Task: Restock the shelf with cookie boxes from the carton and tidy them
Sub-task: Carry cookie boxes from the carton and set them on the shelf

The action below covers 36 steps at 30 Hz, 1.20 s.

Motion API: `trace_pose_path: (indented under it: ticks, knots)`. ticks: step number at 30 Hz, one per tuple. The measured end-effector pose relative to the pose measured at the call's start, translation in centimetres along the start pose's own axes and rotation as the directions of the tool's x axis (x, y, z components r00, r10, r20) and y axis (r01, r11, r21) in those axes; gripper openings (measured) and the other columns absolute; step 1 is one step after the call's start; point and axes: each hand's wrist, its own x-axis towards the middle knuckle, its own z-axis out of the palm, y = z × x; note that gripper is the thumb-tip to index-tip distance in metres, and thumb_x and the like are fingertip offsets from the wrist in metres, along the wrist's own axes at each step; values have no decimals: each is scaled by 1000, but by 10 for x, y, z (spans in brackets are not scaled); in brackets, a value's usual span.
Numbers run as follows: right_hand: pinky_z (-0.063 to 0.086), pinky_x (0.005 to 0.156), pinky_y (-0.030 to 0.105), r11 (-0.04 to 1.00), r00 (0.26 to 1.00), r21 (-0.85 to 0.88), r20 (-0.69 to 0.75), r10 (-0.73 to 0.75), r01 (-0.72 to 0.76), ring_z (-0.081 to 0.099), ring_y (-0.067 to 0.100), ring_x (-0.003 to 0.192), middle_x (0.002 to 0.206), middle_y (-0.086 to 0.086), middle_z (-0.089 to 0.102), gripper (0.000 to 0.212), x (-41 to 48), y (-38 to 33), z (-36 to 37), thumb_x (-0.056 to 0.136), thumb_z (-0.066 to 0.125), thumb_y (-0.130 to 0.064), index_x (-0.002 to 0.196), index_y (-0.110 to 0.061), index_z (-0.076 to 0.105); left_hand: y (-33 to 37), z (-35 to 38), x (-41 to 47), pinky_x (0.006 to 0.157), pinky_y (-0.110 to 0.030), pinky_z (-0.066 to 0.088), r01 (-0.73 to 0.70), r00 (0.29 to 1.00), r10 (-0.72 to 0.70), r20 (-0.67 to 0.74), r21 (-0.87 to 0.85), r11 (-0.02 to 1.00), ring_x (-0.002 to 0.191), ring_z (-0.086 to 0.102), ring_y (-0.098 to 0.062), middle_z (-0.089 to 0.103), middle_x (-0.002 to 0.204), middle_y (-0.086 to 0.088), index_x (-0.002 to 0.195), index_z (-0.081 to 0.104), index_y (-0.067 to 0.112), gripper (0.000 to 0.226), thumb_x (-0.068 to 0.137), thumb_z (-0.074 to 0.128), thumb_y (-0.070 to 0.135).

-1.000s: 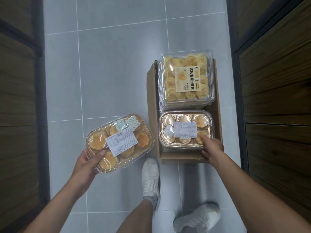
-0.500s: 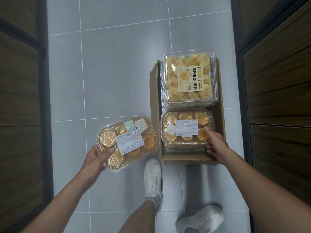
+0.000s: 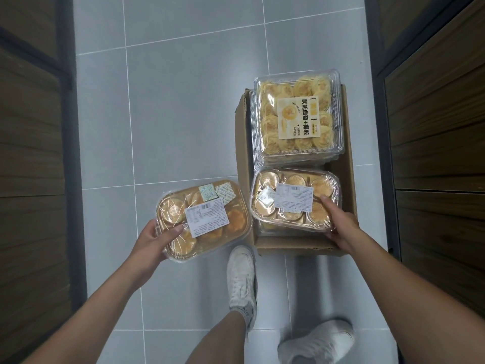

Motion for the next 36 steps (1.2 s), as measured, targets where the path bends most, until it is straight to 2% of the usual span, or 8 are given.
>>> trace_pose_path:
  ticks: [3, 8, 13, 17, 21, 26, 31, 36]
  knots:
    - [62, 80, 39, 1000, 997, 7, 80, -14, 13, 74, 22, 98, 105, 5, 79, 44, -5, -3, 0, 83, 81, -52, 108, -19, 68, 1, 4, -2, 96, -56, 59, -8, 1000, 7, 19, 51, 999, 109, 76, -32, 78, 121, -8, 132, 62, 20, 105, 44, 100, 63]
    - [56, 104, 49, 1000, 981, 26, 192, 4, -10, 76, 28, 107, 113, 8, 80, 54, -16, -4, -9, 83, 85, -38, 129, -14, 68, 8, 8, -11, 89, -52, 61, -5, 1000, 5, 1, 80, 997, 105, 78, -28, 79, 118, -5, 127, 63, 21, 95, 47, 98, 56]
    - [58, 101, 48, 999, 988, 39, 150, -29, 24, 76, 27, 106, 109, 7, 80, 48, -53, -7, -26, 83, 86, -35, 123, -14, 70, 29, -1, -35, 88, -51, 62, -5, 1000, 8, -29, 94, 996, 104, 78, -27, 79, 116, -4, 127, 63, 21, 107, 35, 101, 64]
    - [57, 101, 50, 998, 985, 47, 165, -56, 49, 76, 28, 106, 112, 7, 80, 80, -98, -8, -43, 58, 98, -46, 127, -15, 70, 54, -6, -62, 84, -45, 61, -19, 1000, 20, -8, 88, 996, 106, 77, -27, 79, 115, -3, 125, 64, 22, 78, 56, 91, 46]
    - [60, 96, 44, 992, 983, 97, 157, -92, 77, 77, 28, 104, 112, 10, 79, 49, -163, -21, -54, 86, 84, -32, 127, -11, 70, 87, -10, -97, 89, -49, 61, -41, 999, 41, 7, 87, 995, 106, 77, -28, 79, 115, -4, 123, 64, 21, 74, 58, 91, 45]
    - [63, 63, 30, 973, 979, 176, 116, -168, 147, 80, 21, 86, 102, 9, 81, 30, -268, -54, -71, 92, 78, -23, 118, -10, 70, 146, -14, -154, 102, -61, 55, -78, 995, 72, 66, 101, 992, 110, 75, -31, 78, 118, -3, 126, 62, 20, 84, 54, 90, 53]
    - [64, 68, 33, 943, 959, 209, 60, -278, 261, 79, 25, 97, 110, 9, 80, 44, -376, -89, -100, 89, 80, -25, 128, -11, 66, 222, -17, -218, 97, -56, 58, -164, 973, 145, 180, 93, 982, 112, 75, -29, 78, 122, -2, 132, 61, 22, 82, 60, 91, 48]
    - [65, 84, 41, 892, 920, 256, 23, -391, 372, 77, 30, 104, 114, 12, 79, 40, -478, -113, -124, 92, 77, -21, 128, -8, 67, 297, -14, -273, 89, -45, 61, -253, 929, 223, 294, 68, 965, 108, 76, -26, 79, 121, -2, 129, 63, 27, 56, 79, 86, 24]
